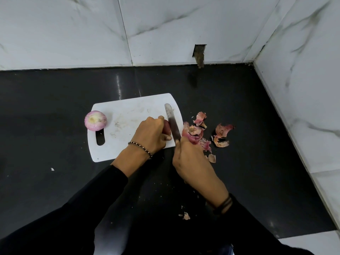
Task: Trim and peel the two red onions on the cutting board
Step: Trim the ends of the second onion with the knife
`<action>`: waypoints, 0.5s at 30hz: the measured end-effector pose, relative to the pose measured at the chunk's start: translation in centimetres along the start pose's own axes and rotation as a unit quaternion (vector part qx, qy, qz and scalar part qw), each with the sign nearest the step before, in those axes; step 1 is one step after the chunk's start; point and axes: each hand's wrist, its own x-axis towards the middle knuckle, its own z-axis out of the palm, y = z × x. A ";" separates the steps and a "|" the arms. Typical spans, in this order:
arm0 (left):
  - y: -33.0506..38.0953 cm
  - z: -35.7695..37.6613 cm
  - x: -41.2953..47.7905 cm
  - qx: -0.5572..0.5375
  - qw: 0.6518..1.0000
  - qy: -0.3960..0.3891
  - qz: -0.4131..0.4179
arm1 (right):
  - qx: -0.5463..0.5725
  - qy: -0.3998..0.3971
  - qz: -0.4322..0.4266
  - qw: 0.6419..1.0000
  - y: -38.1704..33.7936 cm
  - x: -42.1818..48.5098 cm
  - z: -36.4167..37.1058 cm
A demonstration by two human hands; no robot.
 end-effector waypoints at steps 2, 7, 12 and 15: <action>0.1 -0.1 0.1 0.011 1.000 -0.001 0.000 | -0.014 0.007 -0.013 1.000 -0.4 1.2 0.2; 0.8 0.1 0.4 0.032 0.999 -0.009 0.003 | -0.034 -0.008 -0.008 0.999 0.5 0.4 0.3; 0.2 0.0 0.7 0.017 1.000 -0.014 0.002 | -0.005 -0.022 0.024 0.999 0.5 -0.1 0.0; -0.1 0.1 0.8 0.012 1.000 -0.011 -0.003 | 0.001 -0.002 0.004 1.000 -0.4 1.8 -0.2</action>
